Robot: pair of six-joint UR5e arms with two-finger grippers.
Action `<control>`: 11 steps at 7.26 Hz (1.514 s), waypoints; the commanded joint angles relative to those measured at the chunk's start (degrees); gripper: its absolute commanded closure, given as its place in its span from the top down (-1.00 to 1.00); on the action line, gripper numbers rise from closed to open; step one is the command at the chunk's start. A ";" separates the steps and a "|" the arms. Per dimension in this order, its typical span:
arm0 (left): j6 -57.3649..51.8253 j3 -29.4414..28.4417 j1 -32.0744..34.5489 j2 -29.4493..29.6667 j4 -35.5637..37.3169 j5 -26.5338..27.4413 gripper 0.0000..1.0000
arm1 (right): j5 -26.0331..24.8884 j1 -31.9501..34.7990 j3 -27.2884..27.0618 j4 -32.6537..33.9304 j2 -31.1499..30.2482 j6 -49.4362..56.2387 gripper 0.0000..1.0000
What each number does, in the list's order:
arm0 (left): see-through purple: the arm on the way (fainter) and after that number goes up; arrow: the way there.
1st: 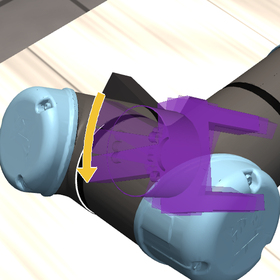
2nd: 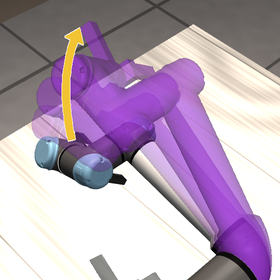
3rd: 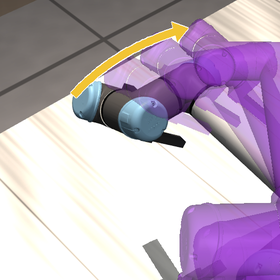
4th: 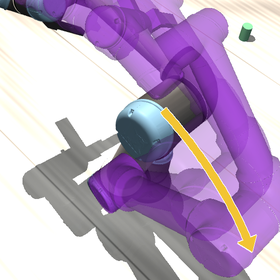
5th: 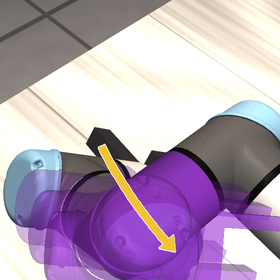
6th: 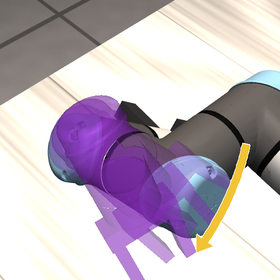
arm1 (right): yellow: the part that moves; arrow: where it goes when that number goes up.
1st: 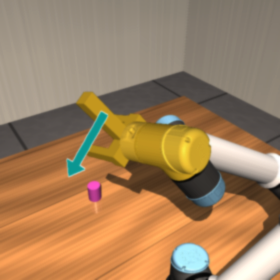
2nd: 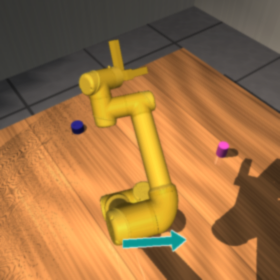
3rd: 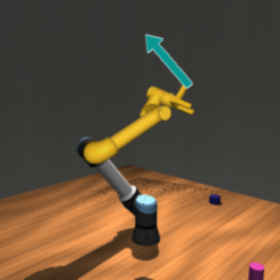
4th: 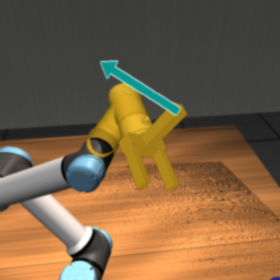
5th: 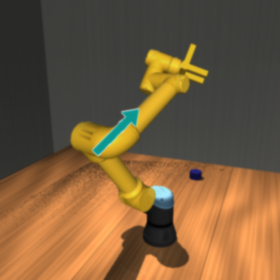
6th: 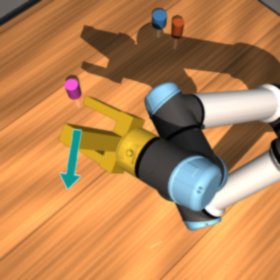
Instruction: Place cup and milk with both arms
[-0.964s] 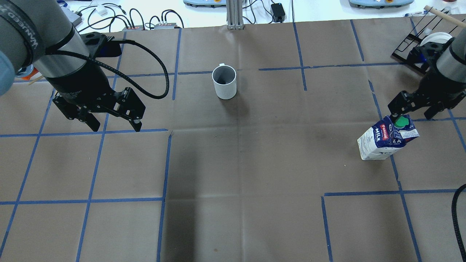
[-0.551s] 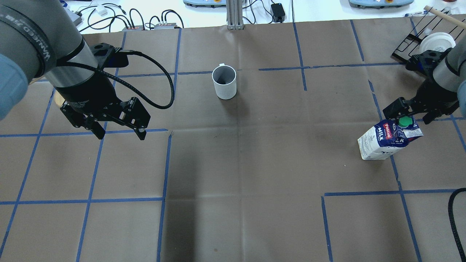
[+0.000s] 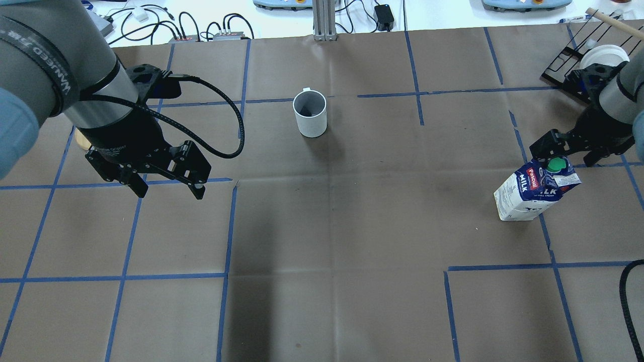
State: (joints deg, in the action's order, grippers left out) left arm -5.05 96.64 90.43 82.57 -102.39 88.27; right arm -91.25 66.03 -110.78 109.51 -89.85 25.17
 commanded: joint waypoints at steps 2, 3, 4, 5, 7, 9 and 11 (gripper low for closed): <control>0.04 0.04 0.01 -0.04 0.00 -0.03 0.99 | 5.10 0.24 -0.31 0.00 0.73 -0.12 1.00; 0.04 0.13 0.01 -0.04 0.00 -0.03 0.99 | 5.12 0.24 -1.79 0.00 1.86 -0.12 1.00; 0.04 0.13 -0.08 -0.04 0.00 -0.03 0.99 | 4.95 0.16 -2.59 1.74 2.92 -0.12 1.00; 0.04 0.13 -0.08 0.05 0.00 -0.03 0.99 | 4.42 0.15 -2.60 3.32 3.02 -0.21 1.00; 0.04 1.00 -0.08 -0.12 0.00 -0.03 0.99 | 4.15 0.15 -2.60 3.43 3.02 -0.21 1.00; 0.04 1.18 -0.08 -0.12 0.09 -0.03 0.99 | 3.72 0.15 -2.60 3.08 2.93 -0.21 1.00; 0.04 1.10 -0.17 -0.21 0.09 -0.03 0.99 | 2.49 0.15 -2.77 -0.94 2.23 -0.21 0.98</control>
State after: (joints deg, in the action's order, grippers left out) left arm -5.01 97.78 90.29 82.42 -102.31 88.24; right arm -87.81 66.18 -113.53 111.24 -87.19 24.96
